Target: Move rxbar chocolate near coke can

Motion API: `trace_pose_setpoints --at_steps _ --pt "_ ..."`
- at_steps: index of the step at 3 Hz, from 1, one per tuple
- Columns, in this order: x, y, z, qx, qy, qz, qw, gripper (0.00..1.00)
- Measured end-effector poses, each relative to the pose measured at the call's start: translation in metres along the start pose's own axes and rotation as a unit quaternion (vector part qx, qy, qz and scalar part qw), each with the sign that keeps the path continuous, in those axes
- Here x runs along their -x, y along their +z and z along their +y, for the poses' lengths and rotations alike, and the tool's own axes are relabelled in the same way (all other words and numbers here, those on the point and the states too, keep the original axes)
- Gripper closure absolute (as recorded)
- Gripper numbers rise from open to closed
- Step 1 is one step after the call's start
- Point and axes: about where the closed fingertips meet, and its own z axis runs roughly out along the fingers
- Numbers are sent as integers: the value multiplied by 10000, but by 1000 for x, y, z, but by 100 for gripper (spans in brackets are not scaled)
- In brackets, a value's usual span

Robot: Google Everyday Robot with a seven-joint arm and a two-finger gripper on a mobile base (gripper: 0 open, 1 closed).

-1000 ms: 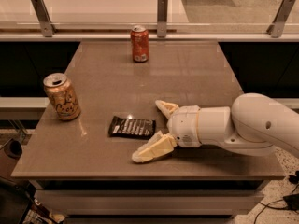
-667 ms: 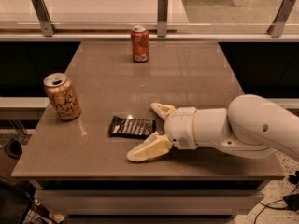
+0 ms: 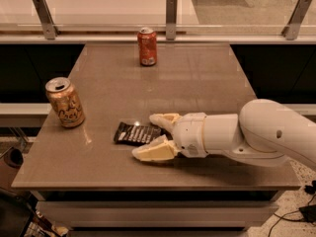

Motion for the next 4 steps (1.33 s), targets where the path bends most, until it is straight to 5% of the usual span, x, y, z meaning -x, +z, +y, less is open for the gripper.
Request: trace_pose_setpoints --at_steps 2,4 --pt "2 -1 0 1 -2 0 10000 100" --pt "5 -9 -11 -85 27 78 9999 100"
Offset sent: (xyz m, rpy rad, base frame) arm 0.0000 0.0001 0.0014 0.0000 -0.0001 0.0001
